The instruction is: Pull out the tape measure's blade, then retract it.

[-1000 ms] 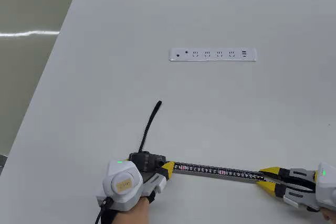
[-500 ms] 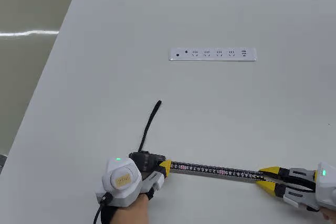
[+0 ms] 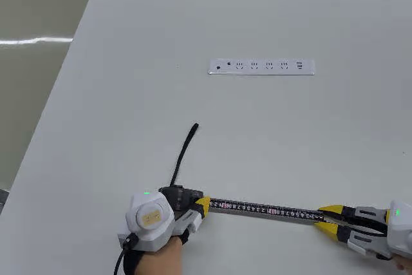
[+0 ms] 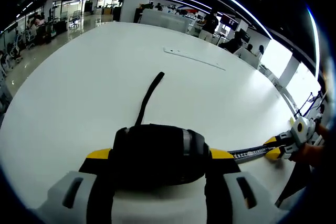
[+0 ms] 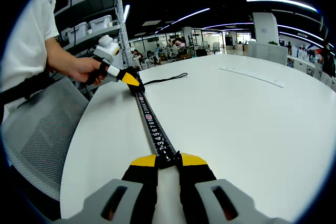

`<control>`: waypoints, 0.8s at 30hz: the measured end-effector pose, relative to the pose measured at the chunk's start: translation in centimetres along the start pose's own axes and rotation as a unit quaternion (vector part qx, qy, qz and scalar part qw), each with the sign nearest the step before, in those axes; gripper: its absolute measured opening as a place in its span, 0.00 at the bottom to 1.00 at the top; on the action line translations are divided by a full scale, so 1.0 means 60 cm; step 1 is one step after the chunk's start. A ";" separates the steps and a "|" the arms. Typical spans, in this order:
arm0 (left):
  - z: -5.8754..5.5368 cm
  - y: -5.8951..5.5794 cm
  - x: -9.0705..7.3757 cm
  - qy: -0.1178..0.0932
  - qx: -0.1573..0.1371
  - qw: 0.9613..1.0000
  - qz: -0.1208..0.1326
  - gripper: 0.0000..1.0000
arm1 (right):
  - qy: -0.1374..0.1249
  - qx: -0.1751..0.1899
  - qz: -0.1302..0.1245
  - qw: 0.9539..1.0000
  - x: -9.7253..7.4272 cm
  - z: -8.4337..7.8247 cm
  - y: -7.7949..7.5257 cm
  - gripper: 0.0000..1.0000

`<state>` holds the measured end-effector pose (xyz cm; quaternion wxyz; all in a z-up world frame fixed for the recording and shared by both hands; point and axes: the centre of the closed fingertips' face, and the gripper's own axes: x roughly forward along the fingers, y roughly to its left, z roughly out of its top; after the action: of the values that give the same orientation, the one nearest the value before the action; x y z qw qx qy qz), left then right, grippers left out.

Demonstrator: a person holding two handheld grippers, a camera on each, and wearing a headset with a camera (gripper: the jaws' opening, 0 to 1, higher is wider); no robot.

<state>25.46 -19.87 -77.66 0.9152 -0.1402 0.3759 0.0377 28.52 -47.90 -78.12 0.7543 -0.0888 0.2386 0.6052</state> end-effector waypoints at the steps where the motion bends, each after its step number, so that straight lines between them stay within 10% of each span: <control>1: 0.000 0.000 0.000 0.001 -0.001 1.000 0.001 0.68 | 0.000 0.000 0.000 1.000 0.000 -0.001 -0.001 0.14; 24: -0.003 0.000 -0.001 0.006 -0.007 1.000 0.005 0.66 | -0.007 -0.011 0.014 1.000 0.039 0.014 0.010 0.14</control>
<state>25.31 -19.92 -77.73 0.9117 -0.1450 0.3820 0.0438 28.54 -45.36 -78.38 0.7460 -0.0894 0.2284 0.6191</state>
